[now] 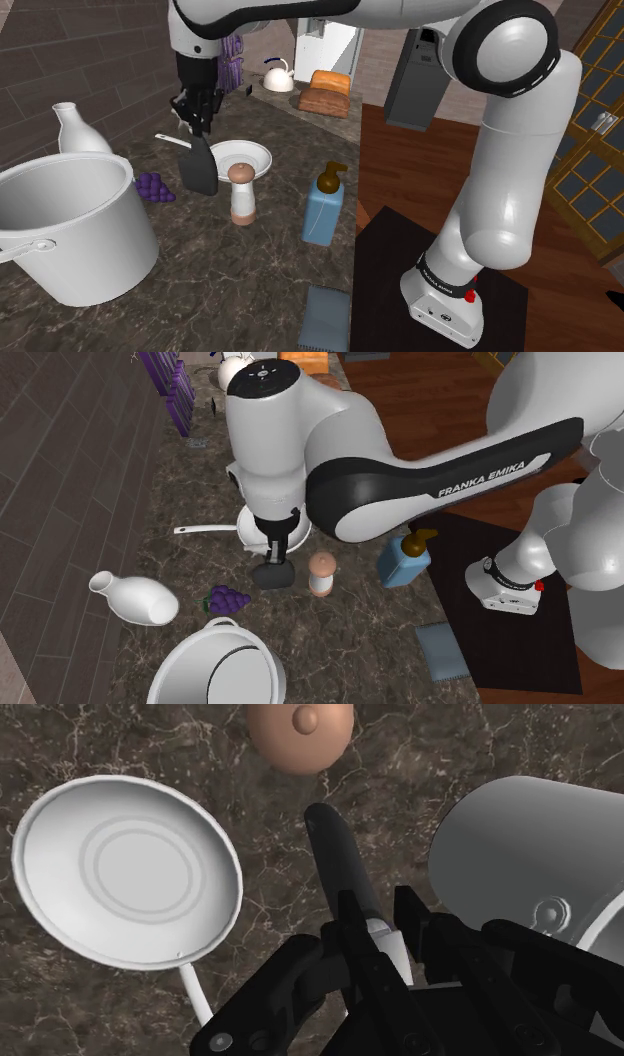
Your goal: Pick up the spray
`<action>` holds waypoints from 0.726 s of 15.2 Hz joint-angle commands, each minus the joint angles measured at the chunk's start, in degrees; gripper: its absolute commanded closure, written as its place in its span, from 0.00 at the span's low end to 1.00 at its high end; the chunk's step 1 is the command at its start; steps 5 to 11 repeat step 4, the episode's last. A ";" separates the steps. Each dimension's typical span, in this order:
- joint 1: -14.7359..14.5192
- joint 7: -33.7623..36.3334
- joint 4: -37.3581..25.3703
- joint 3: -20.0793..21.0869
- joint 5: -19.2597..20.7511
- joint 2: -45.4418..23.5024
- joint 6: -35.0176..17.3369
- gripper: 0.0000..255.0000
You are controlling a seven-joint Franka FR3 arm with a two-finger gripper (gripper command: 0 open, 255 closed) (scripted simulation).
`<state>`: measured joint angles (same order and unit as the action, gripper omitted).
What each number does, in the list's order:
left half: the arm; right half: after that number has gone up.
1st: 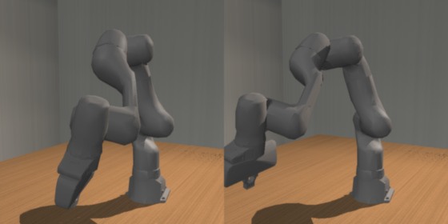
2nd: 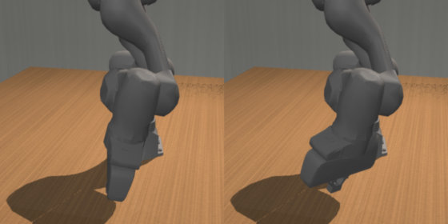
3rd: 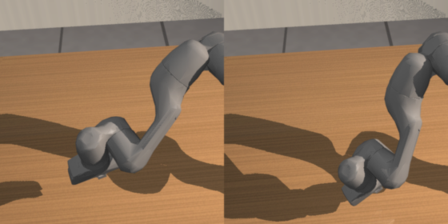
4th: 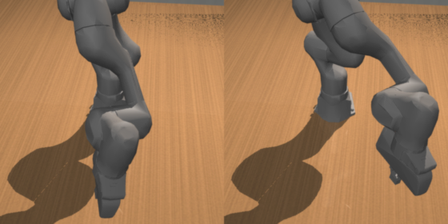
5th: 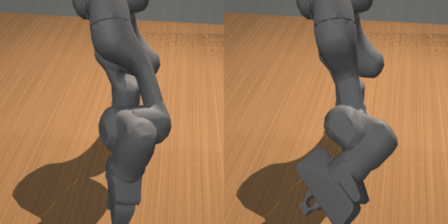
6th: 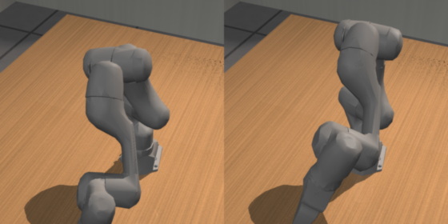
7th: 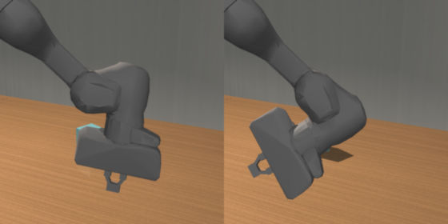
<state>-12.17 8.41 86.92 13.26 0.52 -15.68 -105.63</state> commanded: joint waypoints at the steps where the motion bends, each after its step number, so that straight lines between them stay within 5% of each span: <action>1: -0.17 0.19 -2.38 0.04 0.14 -0.50 1.89 1.00; 11: -0.20 0.22 -3.33 0.05 0.15 -0.55 2.79 1.00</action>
